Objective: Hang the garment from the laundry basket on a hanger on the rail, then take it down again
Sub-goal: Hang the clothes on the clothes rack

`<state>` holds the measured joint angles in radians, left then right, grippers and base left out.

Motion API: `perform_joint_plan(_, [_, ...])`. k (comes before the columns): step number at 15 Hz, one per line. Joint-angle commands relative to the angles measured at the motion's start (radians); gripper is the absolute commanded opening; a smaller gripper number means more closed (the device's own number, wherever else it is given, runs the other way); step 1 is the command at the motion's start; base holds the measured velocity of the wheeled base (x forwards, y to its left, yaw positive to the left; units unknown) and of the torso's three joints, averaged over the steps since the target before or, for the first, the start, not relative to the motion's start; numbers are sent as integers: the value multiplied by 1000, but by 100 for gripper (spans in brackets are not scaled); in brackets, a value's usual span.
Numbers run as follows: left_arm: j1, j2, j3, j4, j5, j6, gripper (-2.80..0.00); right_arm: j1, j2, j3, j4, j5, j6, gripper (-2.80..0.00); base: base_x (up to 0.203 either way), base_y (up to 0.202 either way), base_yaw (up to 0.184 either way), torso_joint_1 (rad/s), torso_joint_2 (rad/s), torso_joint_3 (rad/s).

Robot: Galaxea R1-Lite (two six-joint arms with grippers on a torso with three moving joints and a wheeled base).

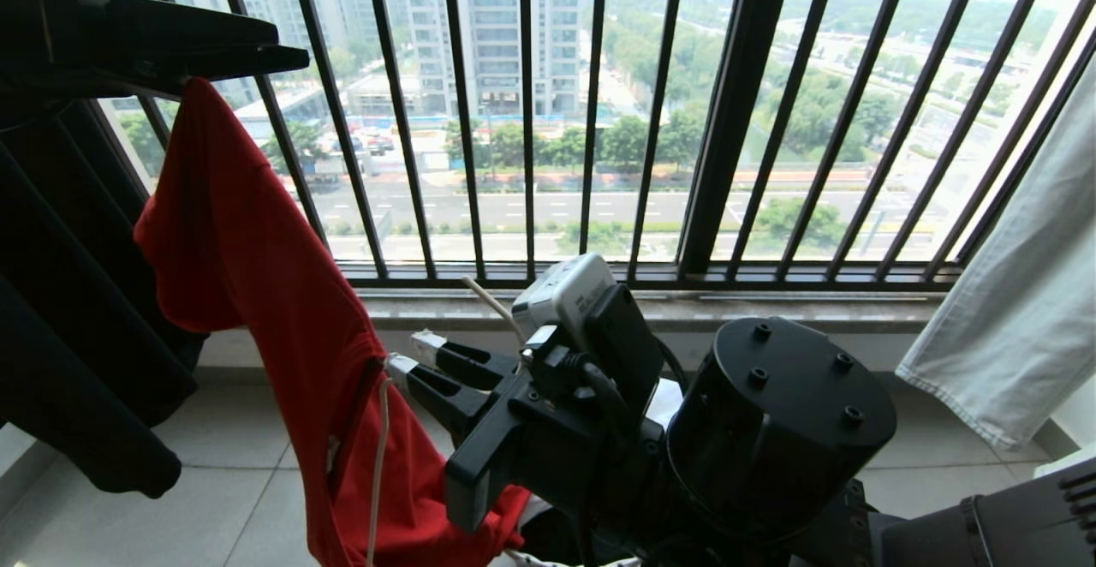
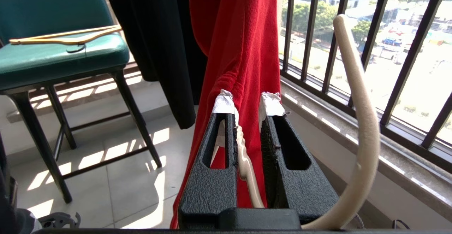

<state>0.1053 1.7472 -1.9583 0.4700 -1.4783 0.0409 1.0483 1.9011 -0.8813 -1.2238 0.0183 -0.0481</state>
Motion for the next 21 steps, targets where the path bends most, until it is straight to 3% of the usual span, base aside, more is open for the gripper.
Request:
perform_joint_plan(1, [1,4,-1,2,-7,1,0,-13,-11,1,-8,0,-15,-280,0,0,0,0,0,0])
perform_joint_plan(3, [10,10,-1,2,-7,3,0,-33,-32,4,-4,-1,-32,-280,0,0,0,0,0,0])
perform_joint_plan(6, [57,10,4,4,-7,8,0,-77,-139,0,164,4,-33,-280,0,0,0,0,0,0])
perform_joint_plan(9, [82,0,23,6,-7,10,0,-172,-155,-100,242,20,-36,-280,0,0,0,0,0,0])
perform_joint_plan(13, [126,1,84,6,-7,21,0,-307,-70,-304,398,111,-62,-280,0,0,0,0,0,0])
perform_joint_plan(17, [146,-8,201,6,-5,115,0,-359,65,-529,433,120,-104,-280,0,0,0,0,0,0])
perform_joint_plan(21, [177,11,277,5,-7,214,0,-385,71,-741,649,122,-109,-280,0,0,0,0,0,0])
